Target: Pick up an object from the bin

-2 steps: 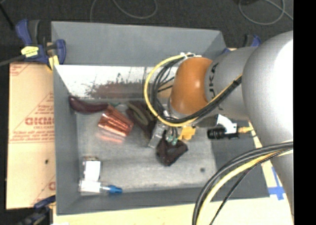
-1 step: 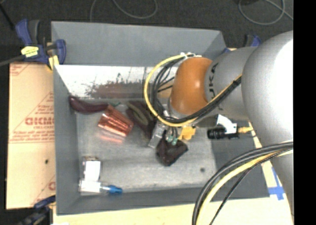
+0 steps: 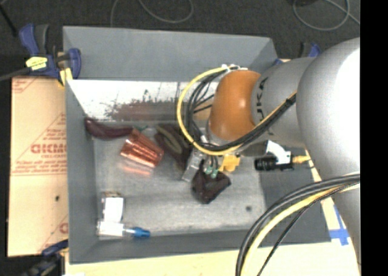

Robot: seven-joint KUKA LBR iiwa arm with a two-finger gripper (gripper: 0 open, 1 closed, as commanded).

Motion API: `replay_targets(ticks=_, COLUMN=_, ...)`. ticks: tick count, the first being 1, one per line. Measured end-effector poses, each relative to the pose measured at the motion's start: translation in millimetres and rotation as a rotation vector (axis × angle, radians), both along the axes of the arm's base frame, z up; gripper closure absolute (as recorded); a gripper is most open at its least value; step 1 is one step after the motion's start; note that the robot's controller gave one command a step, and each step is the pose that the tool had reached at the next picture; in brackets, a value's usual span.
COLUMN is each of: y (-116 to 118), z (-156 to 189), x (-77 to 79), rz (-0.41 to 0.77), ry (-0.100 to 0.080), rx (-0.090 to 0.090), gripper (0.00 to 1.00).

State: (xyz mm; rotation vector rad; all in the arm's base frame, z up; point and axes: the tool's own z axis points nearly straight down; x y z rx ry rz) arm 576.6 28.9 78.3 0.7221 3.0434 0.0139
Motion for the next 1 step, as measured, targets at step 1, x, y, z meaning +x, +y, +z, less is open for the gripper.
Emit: replay_targets(ticks=1, y=0.0, z=0.0, x=0.0, rz=-0.001, ry=0.0, rx=0.0, gripper=1.0)
